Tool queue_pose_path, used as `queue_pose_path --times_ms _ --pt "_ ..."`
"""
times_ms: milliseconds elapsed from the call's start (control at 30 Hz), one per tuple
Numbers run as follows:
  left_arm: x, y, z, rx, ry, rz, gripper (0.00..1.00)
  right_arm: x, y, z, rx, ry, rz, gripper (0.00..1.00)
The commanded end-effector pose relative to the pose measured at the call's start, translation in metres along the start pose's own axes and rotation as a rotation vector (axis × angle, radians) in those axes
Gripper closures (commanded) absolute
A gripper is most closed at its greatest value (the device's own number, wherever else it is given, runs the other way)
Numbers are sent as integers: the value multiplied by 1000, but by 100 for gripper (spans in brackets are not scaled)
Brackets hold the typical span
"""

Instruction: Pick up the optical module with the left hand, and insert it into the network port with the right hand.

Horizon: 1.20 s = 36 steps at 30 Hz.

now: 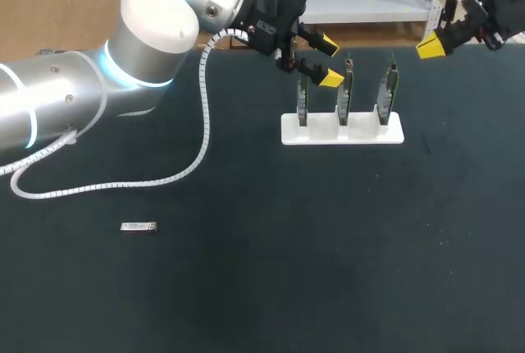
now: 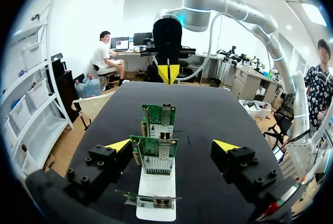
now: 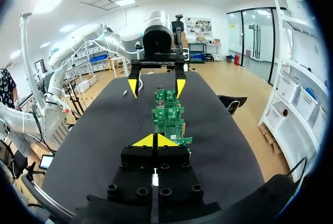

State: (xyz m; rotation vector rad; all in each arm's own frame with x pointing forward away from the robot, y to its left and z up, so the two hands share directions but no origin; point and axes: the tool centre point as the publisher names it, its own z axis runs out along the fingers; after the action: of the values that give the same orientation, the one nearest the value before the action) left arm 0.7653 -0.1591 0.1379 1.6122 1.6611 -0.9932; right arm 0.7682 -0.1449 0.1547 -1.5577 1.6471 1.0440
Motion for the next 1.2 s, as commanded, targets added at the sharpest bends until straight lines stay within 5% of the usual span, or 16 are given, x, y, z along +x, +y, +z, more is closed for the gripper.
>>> queue_pose_path --times_ms 33,400,433,467,1200 --pt "-1 1 0 1 3 -1 0 0 -3 1 5 2 3 100" --pt "-1 1 0 1 3 -1 0 0 -1 4 -9 -8 17 100" --pt "-1 1 0 1 3 -1 0 0 -1 4 -9 -8 17 33" --pt "-1 1 0 1 3 -1 0 0 -1 4 -9 -8 17 0" --pt "-1 1 0 1 3 -1 0 0 -1 4 -9 -8 17 0"
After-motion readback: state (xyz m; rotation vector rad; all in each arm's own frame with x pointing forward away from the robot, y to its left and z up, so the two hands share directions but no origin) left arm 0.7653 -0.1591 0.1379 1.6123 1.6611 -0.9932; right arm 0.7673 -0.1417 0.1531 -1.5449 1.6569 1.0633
